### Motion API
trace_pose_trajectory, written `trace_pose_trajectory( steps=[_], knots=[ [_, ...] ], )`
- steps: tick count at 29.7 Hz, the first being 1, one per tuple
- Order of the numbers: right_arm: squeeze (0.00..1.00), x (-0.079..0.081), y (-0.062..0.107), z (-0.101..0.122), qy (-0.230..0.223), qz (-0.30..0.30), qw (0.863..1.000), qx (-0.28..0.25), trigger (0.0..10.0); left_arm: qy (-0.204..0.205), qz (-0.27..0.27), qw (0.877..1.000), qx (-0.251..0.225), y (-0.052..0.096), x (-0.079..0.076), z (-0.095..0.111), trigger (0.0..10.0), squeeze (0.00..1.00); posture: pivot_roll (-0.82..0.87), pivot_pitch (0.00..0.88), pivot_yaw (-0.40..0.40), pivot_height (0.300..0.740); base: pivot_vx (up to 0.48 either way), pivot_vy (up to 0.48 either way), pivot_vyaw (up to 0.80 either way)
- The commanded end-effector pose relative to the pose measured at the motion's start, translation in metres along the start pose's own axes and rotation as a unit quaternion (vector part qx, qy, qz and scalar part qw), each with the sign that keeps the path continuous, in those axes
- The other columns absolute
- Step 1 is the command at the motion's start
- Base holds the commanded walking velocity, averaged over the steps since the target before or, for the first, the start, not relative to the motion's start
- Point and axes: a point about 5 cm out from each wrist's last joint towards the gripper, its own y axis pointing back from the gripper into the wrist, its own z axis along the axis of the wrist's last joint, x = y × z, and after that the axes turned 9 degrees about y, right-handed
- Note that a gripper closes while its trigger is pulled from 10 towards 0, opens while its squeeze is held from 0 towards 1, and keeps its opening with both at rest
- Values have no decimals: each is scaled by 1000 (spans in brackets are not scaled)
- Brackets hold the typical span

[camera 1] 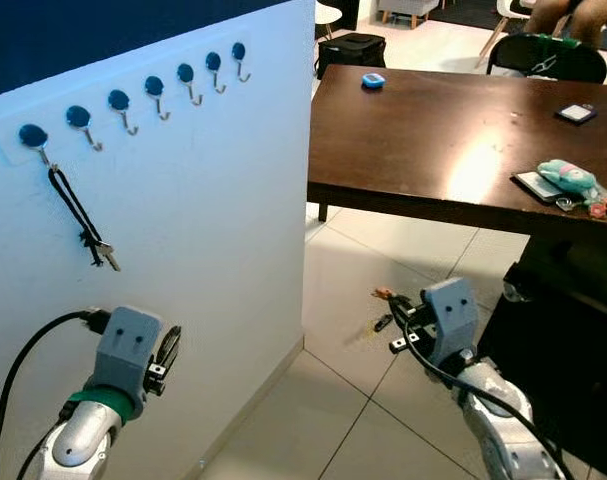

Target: Hang keys on a hook

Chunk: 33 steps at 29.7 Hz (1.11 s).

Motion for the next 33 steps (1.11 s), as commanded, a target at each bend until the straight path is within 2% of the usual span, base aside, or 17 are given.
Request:
trace_pose_trajectory(
  steps=[1,3,6,9,12,19,25,33],
  knots=[
    [0,10,2,-12,-16,5,1000,19,10000,7,1,1000,11,1,-3,-8,10000,0,-120,0,106,740,0,0,0],
    [0,20,2,-19,-18,9,999,33,10000,11,-4,1000,19,2,-8,-12,10000,0,-117,0,104,740,0,0,0],
    [0,23,3,-21,-19,9,999,37,10000,13,-4,1000,20,2,-9,-13,10000,0,-114,0,103,740,0,0,0],
    [0,28,3,-36,-44,-3,997,65,10000,41,2,999,34,-1,-8,-23,10000,0,-113,0,108,740,0,0,0],
    [0,28,3,-38,-52,-11,996,67,10000,44,6,998,36,-4,-7,-25,10000,0,-117,0,108,740,0,0,0],
    [0,20,1,-36,-38,-27,997,60,10000,42,12,999,28,-6,-5,-24,10000,0,-120,0,106,740,0,0,0],
    [0,12,0,-39,-28,-47,996,67,10000,41,17,999,24,-5,-6,-24,10000,0,-112,0,101,740,0,0,796],
    [0,11,2,-43,-26,-48,996,71,10000,38,17,999,21,-5,-6,-24,10000,0,-115,0,104,740,0,0,800]
  ],
)
